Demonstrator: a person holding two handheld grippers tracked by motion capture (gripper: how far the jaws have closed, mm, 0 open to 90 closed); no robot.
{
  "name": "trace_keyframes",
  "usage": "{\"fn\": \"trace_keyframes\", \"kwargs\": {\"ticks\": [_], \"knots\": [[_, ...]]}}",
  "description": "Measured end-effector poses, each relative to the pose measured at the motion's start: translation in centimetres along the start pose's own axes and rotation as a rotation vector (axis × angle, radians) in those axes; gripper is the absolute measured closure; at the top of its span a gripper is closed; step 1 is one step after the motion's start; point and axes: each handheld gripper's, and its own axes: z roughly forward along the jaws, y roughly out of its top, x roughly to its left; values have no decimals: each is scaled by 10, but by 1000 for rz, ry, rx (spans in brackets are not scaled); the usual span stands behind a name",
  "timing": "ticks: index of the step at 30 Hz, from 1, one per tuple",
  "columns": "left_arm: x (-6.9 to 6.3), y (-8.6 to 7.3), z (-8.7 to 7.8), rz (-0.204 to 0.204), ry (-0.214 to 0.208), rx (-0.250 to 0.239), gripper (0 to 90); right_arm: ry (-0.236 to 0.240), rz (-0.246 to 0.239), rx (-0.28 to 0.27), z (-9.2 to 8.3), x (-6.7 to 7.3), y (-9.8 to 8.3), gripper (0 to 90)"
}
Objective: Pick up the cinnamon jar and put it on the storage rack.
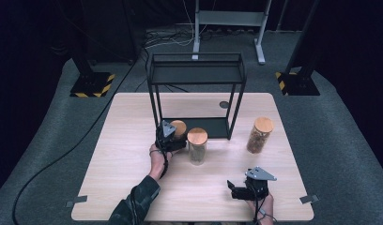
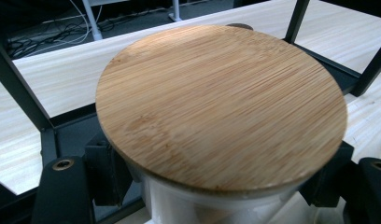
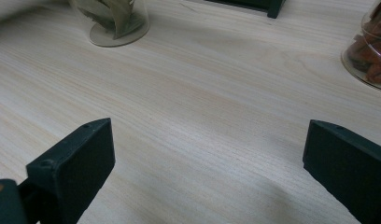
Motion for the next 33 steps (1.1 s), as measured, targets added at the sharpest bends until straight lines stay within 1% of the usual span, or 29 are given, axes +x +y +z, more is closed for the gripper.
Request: {"fn": "trace_keyframes", "kwargs": {"ticks": [7,13,20,30,33], "knots": [[2,0,6,-16,3,3,255,0,0,1,0,0,0,16],[3,1,10,-18,9,6,255,2,0,3,0,0,0,16],[4,5,16,-37,11,4,254,2,1,4,1,0,0,16],[5,9,26,-42,24,1,254,2,0,5,1,0,0,16],[6,11,28,-37,30,4,255,1,0,5,1,0,0,16]]}}
